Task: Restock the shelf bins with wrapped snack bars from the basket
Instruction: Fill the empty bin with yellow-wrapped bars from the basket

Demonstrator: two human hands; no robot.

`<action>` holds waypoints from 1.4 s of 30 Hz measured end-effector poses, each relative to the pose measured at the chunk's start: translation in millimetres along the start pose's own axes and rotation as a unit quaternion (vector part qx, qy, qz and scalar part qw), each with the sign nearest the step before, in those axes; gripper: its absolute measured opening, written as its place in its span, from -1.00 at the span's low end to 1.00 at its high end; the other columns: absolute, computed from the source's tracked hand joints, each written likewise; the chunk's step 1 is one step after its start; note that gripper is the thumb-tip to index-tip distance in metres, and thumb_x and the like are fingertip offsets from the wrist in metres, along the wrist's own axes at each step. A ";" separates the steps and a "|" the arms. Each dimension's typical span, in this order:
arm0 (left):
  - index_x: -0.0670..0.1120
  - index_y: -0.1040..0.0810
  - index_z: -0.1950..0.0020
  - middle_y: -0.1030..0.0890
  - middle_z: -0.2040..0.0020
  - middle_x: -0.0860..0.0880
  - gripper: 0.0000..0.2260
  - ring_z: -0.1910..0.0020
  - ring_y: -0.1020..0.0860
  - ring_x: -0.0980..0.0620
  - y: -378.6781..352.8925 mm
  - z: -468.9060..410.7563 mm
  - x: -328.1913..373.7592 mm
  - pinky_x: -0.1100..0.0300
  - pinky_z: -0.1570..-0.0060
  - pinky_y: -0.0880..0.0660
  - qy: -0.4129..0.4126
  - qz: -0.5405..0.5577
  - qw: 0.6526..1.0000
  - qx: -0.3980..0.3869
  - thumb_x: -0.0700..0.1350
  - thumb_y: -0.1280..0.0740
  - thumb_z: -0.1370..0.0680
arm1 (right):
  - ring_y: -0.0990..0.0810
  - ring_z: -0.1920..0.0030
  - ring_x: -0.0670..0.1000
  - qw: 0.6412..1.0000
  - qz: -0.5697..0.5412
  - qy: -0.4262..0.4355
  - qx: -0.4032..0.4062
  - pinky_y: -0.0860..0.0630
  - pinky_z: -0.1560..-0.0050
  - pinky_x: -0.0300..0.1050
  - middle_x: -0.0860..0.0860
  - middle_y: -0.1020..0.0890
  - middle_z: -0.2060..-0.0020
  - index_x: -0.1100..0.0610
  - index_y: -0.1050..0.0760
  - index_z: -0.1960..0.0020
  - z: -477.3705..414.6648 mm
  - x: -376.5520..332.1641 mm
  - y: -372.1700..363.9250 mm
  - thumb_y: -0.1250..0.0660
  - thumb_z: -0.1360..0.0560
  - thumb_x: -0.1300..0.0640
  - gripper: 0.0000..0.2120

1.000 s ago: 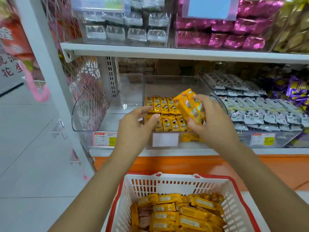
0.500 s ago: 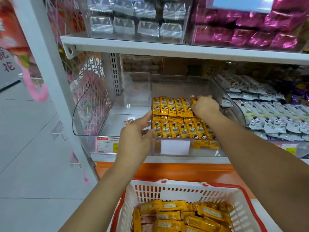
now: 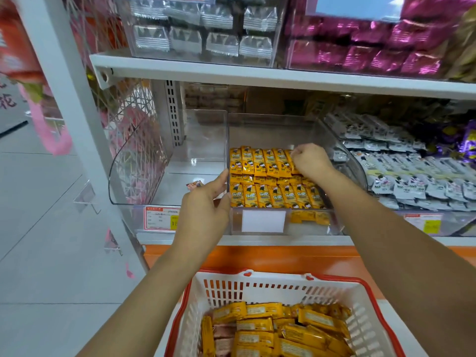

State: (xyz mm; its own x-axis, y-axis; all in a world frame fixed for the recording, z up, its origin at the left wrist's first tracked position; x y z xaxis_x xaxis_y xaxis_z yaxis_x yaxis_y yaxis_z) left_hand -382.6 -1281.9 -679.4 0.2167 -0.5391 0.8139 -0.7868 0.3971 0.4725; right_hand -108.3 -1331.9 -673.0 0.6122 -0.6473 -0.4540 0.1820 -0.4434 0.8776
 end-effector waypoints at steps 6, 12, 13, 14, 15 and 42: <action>-0.04 -0.47 -0.38 -0.61 -0.18 0.00 -0.66 0.04 -0.57 0.23 5.9 17.8 11.2 0.29 -0.02 -0.50 -0.013 0.000 1.000 0.022 -0.09 -0.27 -0.59 | -0.46 0.40 0.03 0.991 -0.038 0.105 0.077 -0.38 0.34 -0.15 0.07 -0.50 0.45 0.27 -0.52 0.27 80.2 -33.3 48.1 -0.19 -0.60 0.00 -0.59; -0.05 -0.58 0.19 -0.58 0.33 0.04 -0.81 0.35 -0.50 0.16 11.0 52.5 13.6 0.28 0.37 -0.34 -0.080 -0.097 0.992 -0.003 -0.10 -0.26 -0.59 | -0.29 0.50 -0.08 0.974 -0.076 0.206 0.057 -0.17 0.44 -0.12 -0.05 -0.30 0.58 0.09 -0.26 0.44 176.4 -35.0 43.1 -0.25 -0.58 0.03 -0.55; -0.04 -0.53 0.28 -0.52 0.41 0.04 -0.76 0.40 -0.46 0.15 6.8 59.7 7.5 0.25 0.42 -0.28 -0.076 -0.129 0.988 -0.039 -0.09 -0.25 -0.59 | -0.30 0.50 -0.09 0.975 -0.069 0.209 0.038 -0.17 0.43 -0.12 -0.06 -0.32 0.57 0.07 -0.26 0.43 188.7 -28.8 32.4 -0.25 -0.58 0.03 -0.56; -0.01 -0.46 0.35 -0.46 0.46 0.06 -0.71 0.45 -0.41 0.15 1.2 67.8 -1.8 0.25 0.44 -0.23 -0.065 -0.166 0.980 -0.085 -0.07 -0.24 -0.59 | -0.31 0.48 -0.09 0.978 -0.054 0.203 0.010 -0.19 0.43 -0.12 -0.06 -0.34 0.55 0.06 -0.27 0.42 199.5 -18.8 16.9 -0.25 -0.58 0.01 -0.58; 0.02 -0.38 0.39 -0.41 0.48 0.07 -0.67 0.46 -0.38 0.14 -4.5 77.4 -13.9 0.24 0.44 -0.21 -0.054 -0.209 0.967 -0.134 -0.06 -0.23 -0.59 | -0.33 0.46 -0.08 0.981 -0.032 0.191 -0.022 -0.22 0.41 -0.13 -0.06 -0.37 0.53 0.05 -0.29 0.40 210.1 -5.9 -1.2 -0.25 -0.58 -0.01 -0.60; -0.01 -0.22 -0.51 -0.35 -0.45 -0.03 -0.39 -0.35 -0.42 0.00 -20.9 157.1 -127.4 0.18 -0.25 -0.38 0.232 -0.184 0.867 -0.402 0.03 -0.38 -0.51 | -0.54 -0.17 0.05 0.820 -0.376 -0.195 -0.386 -0.47 -0.19 0.00 0.03 -0.57 -0.21 0.07 -0.46 -0.25 293.9 82.5 -135.7 -0.40 -0.46 0.06 -0.63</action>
State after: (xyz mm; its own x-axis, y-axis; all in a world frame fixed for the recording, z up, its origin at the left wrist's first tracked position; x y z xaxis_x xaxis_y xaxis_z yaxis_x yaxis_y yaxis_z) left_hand -484.6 -1338.2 -846.0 0.7224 -0.4569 0.5189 0.0015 0.7516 0.6597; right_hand -308.6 -1507.3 -874.6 -0.1619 -0.5869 -0.7933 0.9193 -0.3820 0.0950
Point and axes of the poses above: each hand's wrist, its own z-axis away from the middle knuckle, its own y-axis out of the back of the hand, x = y × z, the point moved 7 cm from there along -z, towards the middle knuckle
